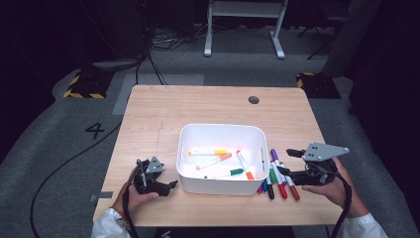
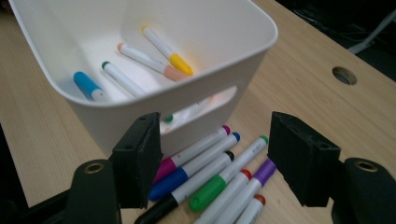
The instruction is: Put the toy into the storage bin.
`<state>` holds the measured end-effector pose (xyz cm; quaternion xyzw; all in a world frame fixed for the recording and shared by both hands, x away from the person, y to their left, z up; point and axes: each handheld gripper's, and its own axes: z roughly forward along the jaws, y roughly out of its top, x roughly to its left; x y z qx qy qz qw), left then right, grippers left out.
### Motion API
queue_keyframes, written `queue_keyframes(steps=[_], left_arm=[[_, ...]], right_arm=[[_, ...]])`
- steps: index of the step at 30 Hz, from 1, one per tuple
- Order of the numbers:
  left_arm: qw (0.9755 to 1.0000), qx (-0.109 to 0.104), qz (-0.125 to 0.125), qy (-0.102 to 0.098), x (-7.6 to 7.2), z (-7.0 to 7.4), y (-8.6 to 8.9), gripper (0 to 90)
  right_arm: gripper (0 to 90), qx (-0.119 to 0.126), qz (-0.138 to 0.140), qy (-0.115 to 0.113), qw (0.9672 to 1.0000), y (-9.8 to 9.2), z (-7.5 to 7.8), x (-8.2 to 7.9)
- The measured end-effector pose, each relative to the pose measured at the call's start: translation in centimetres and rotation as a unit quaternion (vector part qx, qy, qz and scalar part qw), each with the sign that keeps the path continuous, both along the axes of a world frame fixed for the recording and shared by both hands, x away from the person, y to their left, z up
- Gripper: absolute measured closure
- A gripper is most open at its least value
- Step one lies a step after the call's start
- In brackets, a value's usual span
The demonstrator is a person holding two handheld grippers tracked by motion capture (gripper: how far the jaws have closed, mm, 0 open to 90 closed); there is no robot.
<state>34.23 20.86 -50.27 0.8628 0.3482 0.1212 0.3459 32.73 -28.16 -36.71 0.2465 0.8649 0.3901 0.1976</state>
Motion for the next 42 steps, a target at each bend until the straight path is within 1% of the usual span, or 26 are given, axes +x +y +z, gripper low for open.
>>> queue_keyframes(steps=[2,4,5,6,8,10,12,14,15,16,20,22,23,25,26,28,29,30,31,34,36,37,38,40,42], left_arm=[[1.0000,0.000,0.001,-0.001,0.0,0.0,0.0,15.4],[1.0000,0.000,0.000,0.000,0.0,0.0,0.0,15.4],[1.0000,0.000,0.000,0.000,0.0,0.0,0.0,15.4],[1.0000,0.000,0.001,-0.001,0.0,0.0,0.0,15.4],[1.0000,0.000,0.001,-0.001,0.0,0.0,0.0,15.4],[1.0000,0.000,0.001,-0.001,0.0,0.0,0.0,15.4],[1.0000,0.000,0.000,0.000,0.0,0.0,0.0,15.4],[1.0000,0.000,0.000,-0.001,0.0,0.0,0.0,15.4],[1.0000,0.000,0.000,-0.001,0.0,0.0,0.0,15.4],[1.0000,0.000,0.000,-0.001,0.0,0.0,0.0,15.4],[1.0000,0.000,0.001,-0.001,0.0,0.0,0.0,15.4],[1.0000,0.000,0.000,0.000,0.0,0.0,0.0,15.4],[1.0000,0.000,0.000,-0.001,0.0,0.0,0.0,15.4],[1.0000,0.001,0.000,-0.001,0.0,0.0,0.0,15.4],[1.0000,0.000,0.001,-0.001,0.0,0.0,0.0,15.4],[1.0000,0.001,0.000,-0.001,0.0,0.0,0.0,15.4],[1.0000,0.001,0.000,-0.001,0.0,0.0,0.0,15.4],[1.0000,0.001,0.000,0.000,0.0,0.0,0.0,15.4],[1.0000,0.000,0.001,-0.001,0.0,0.0,0.0,15.4],[1.0000,0.000,0.001,-0.001,0.0,0.0,0.0,15.4],[1.0000,0.000,0.000,0.000,0.0,0.0,0.0,15.4],[1.0000,0.000,0.000,0.000,0.0,0.0,0.0,15.4],[1.0000,0.000,0.000,0.000,0.0,0.0,0.0,15.4],[1.0000,0.000,0.000,-0.001,0.0,0.0,0.0,15.4],[1.0000,0.000,0.001,-0.001,0.0,0.0,0.0,15.4]], right_arm=[[35.4,-0.007,-0.015,0.006,0.9998,-1.1,-0.9,-0.2],[35.4,-0.005,-0.029,0.015,0.9995,-1.9,-2.0,-0.4],[35.4,-0.007,-0.031,0.019,0.9993,-2.4,-2.6,-0.4],[35.4,-0.003,-0.040,0.027,0.9988,-2.6,-3.2,-0.5],[35.4,-0.012,-0.052,0.038,0.9978,-3.1,-4.4,-0.7],[35.6,-0.012,-0.058,0.050,0.9970,-3.6,-5.6,-0.8],[35.8,-0.021,-0.067,0.061,0.9957,-3.9,-6.8,-0.9],[36.0,-0.021,-0.069,0.075,0.9945,-4.2,-7.8,-0.9],[36.0,-0.026,-0.073,0.077,0.9940,-4.3,-8.3,-0.9],[36.2,-0.028,-0.079,0.079,0.9934,-4.4,-8.7,-1.0],[37.1,-0.023,-0.090,0.096,0.9911,-5.0,-10.0,-1.1],[38.4,-0.020,-0.091,0.104,0.9902,-5.2,-10.6,-1.1],[39.9,-0.019,-0.097,0.107,0.9893,-5.3,-10.9,-1.2],[41.6,-0.028,-0.101,0.109,0.9884,-5.4,-11.3,-1.1],[42.7,-0.031,-0.108,0.109,0.9876,-5.5,-11.5,-1.1],[46.0,-0.032,-0.118,0.114,0.9860,-5.8,-11.9,-1.0],[46.0,-0.032,-0.118,0.114,0.9860,-5.8,-11.9,-1.0],[50.4,-0.018,-0.123,0.115,0.9855,-6.1,-12.0,-0.9],[53.5,-0.020,-0.127,0.113,0.9853,-6.3,-12.0,-0.9],[63.3,-0.012,-0.143,0.110,0.9835,-6.7,-12.0,-0.8],[67.0,-0.006,-0.153,0.107,0.9823,-6.8,-12.0,-0.7],[67.0,-0.006,-0.153,0.107,0.9823,-6.8,-12.0,-0.7],[72.9,-0.004,-0.164,0.103,0.9810,-7.1,-12.1,-0.6],[74.4,-0.003,-0.168,0.099,0.9808,-7.2,-12.1,-0.5],[74.8,0.000,-0.165,0.098,0.9814,-7.4,-12.2,-0.4]])
